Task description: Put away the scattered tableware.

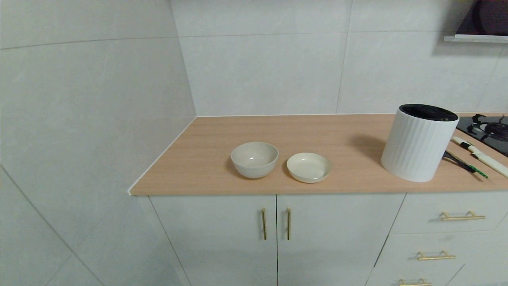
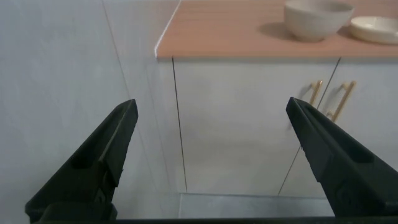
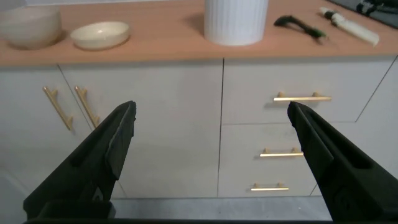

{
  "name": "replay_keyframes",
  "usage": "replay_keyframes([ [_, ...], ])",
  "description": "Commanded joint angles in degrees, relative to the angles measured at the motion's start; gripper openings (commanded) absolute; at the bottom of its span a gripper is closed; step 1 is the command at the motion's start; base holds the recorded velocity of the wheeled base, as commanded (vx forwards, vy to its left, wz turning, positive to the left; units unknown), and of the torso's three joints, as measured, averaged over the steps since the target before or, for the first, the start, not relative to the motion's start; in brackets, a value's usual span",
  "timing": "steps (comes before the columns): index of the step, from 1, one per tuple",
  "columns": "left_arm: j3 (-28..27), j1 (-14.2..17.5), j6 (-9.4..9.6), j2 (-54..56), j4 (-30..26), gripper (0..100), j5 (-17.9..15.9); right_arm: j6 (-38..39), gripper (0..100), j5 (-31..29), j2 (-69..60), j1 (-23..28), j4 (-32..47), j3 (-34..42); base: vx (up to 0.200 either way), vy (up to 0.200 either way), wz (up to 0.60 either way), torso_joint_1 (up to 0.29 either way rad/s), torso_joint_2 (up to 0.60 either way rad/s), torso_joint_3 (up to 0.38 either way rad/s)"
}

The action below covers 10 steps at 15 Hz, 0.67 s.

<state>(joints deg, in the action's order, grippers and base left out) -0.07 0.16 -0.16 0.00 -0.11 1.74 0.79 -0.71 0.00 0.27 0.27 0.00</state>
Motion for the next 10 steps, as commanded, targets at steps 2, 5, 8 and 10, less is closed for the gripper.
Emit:
replay_keyframes([
  [2,-0.01,0.02,-0.02,0.00,0.02,100,0.01,0.00,100,0.00,0.00,0.00,0.00,0.00,0.000,0.000,0.00,-0.229,0.52,0.286],
  [5,-0.01,0.02,-0.02,-0.09,0.02,100,0.01,0.00,100,0.00,0.00,0.00,0.00,0.00,0.000,0.000,0.00,-0.225,0.52,0.287],
  [8,-0.01,0.02,-0.02,0.00,0.02,100,0.01,0.00,100,-0.08,0.00,0.00,0.00,0.00,0.000,0.000,0.00,-0.211,0.50,0.279],
  [10,-0.01,0.02,-0.02,0.00,0.02,100,0.01,0.00,100,-0.08,0.00,0.00,0.00,0.00,0.000,0.000,0.00,-0.195,0.49,0.286],
])
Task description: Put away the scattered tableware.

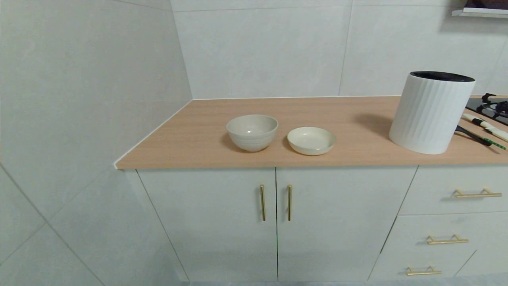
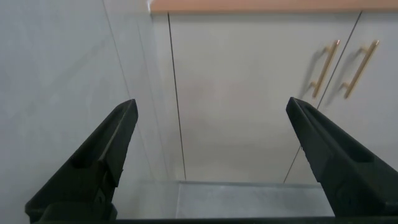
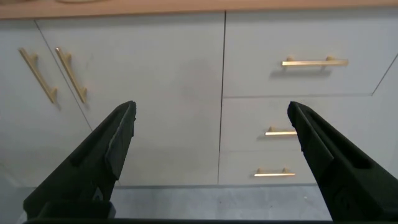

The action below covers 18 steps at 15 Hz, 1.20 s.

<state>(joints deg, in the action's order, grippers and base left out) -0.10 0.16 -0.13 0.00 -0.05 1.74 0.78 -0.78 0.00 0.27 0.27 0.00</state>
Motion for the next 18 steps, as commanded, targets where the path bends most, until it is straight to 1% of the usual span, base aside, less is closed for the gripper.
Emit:
replay_keyframes([
  [1,0.10,0.02,-0.04,0.00,-0.04,100,0.01,0.10,100,-0.01,0.00,0.00,0.00,0.00,0.000,0.000,0.00,-0.193,0.48,0.281],
  [6,0.01,0.02,-0.04,-0.09,-0.04,100,0.01,0.10,100,-0.01,0.00,0.00,0.00,0.00,0.000,0.000,0.00,-0.180,0.47,0.292],
  [12,0.10,0.02,-0.04,-0.09,-0.04,100,0.01,0.10,100,-0.01,0.00,0.00,0.00,0.00,0.000,0.000,0.00,-0.141,0.45,0.303],
  [14,0.01,0.02,-0.04,0.00,-0.04,100,0.01,0.10,100,-0.01,0.00,0.00,0.00,0.00,0.000,0.000,0.00,-0.049,0.19,0.146],
  [18,0.01,0.02,-0.04,0.00,-0.04,100,0.01,0.01,100,-0.01,0.00,0.00,0.00,0.00,0.000,0.000,0.00,-0.005,0.03,0.021],
])
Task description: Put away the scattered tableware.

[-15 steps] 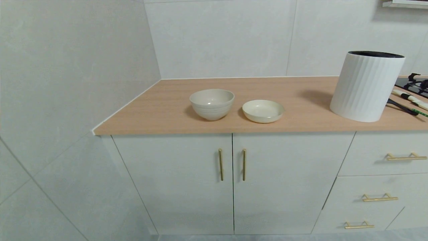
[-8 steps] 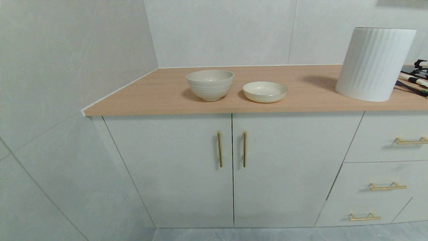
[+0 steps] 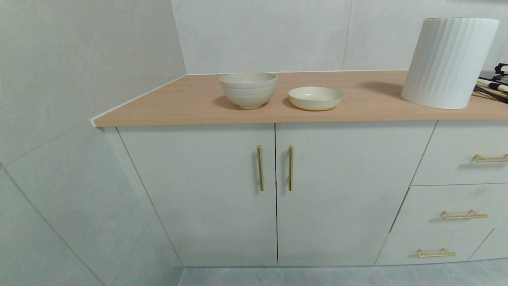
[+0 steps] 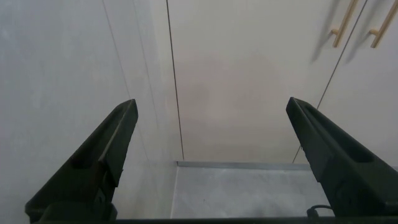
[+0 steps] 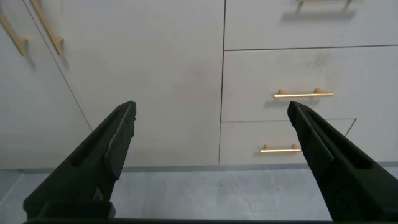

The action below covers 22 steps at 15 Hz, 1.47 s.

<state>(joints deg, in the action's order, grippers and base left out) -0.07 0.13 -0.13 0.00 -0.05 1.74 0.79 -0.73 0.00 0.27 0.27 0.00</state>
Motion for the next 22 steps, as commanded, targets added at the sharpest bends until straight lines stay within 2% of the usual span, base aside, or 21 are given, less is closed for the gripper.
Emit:
replay_keyframes([
  [1,0.07,0.04,-0.04,0.00,-0.04,100,0.01,-0.09,100,0.03,0.00,0.00,0.00,0.00,0.000,0.000,0.00,0.000,0.00,0.000],
  [8,-0.01,0.04,-0.04,-0.09,-0.04,100,0.01,-0.18,100,-0.15,0.00,0.00,0.00,0.00,0.000,0.000,0.00,0.000,0.00,0.000],
  [10,-0.01,0.04,-0.04,0.00,-0.04,100,0.01,0.61,100,0.47,0.00,0.00,-1.85,-3.87,0.000,0.000,0.00,0.000,0.00,0.000],
  [12,-0.01,0.04,-0.04,0.00,-0.04,100,0.01,2.37,100,5.83,1.76,0.17,-1.15,-9.93,0.000,0.000,0.00,0.000,0.00,0.000],
  [13,-0.01,0.04,-0.04,-0.09,-0.04,100,0.01,2.37,100,9.61,4.48,0.26,-0.27,-9.84,0.000,0.000,0.00,0.000,0.00,0.000],
  [14,-0.01,0.04,-0.04,-0.09,-0.04,100,0.01,2.37,100,9.61,4.48,0.26,-0.27,-9.84,0.000,0.000,0.00,0.000,0.00,0.000],
  [15,-0.01,0.04,-0.04,0.00,-0.04,100,0.01,2.37,100,15.50,11.51,-0.62,2.02,-11.16,0.000,0.000,0.00,0.000,0.00,0.000],
  [18,-0.01,0.04,-0.04,0.00,-0.04,100,0.01,2.37,100,18.05,25.75,-1.06,1.84,-16.79,0.000,0.000,0.00,0.000,0.00,0.000],
  [21,0.07,0.04,-0.04,-0.09,-0.04,100,0.01,2.37,100,20.07,40.34,-8.79,0.43,-23.99,0.000,0.000,0.00,0.000,0.00,0.000],
  [22,-0.01,0.04,-0.04,-0.09,-0.04,100,0.01,2.55,100,19.89,49.04,-15.39,-4.22,-25.84,0.000,0.000,0.00,0.000,0.00,0.000],
])
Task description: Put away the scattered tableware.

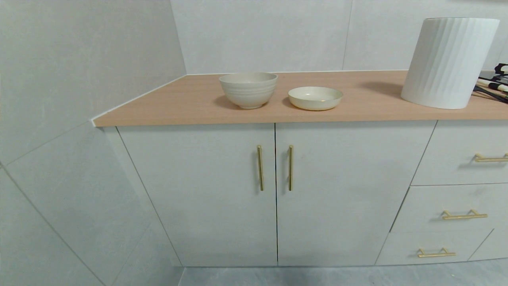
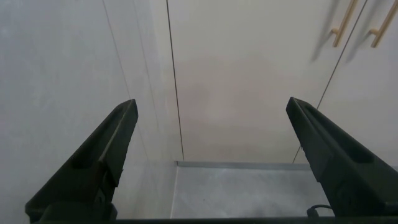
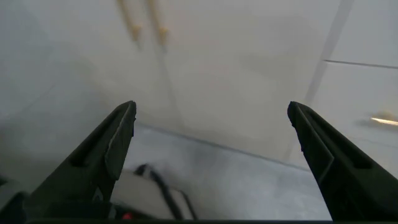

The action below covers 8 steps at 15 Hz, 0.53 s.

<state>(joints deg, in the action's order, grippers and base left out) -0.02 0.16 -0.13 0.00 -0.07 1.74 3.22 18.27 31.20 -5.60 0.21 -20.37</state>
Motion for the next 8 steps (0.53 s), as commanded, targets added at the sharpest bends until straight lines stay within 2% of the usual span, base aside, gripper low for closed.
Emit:
replay_keyframes([
  [1,-0.06,0.02,-0.04,-0.09,-0.01,100,0.01,0.12,100,0.89,17.85,-9.52,-4.16,-5.47,0.000,0.000,0.00,0.000,0.00,0.000],
  [2,-0.06,0.02,0.13,-0.09,-0.01,100,0.01,0.30,100,0.71,31.21,-12.77,-12.95,-7.40,0.000,0.000,0.00,0.000,0.00,0.000],
  [3,0.02,0.02,0.05,0.00,-0.01,100,0.01,0.39,100,0.71,33.05,-12.77,-14.27,-7.75,0.000,0.000,0.00,0.000,0.00,0.000],
  [4,0.02,0.02,0.13,0.00,-0.01,100,0.01,0.47,100,0.62,41.75,-14.27,-21.65,-9.78,0.000,0.000,0.00,0.000,0.00,0.000],
  [8,0.02,0.02,0.31,-0.09,0.07,100,0.01,2.14,100,0.62,55.99,-23.14,-23.41,-19.80,0.000,0.000,0.00,0.000,0.00,0.000],
])
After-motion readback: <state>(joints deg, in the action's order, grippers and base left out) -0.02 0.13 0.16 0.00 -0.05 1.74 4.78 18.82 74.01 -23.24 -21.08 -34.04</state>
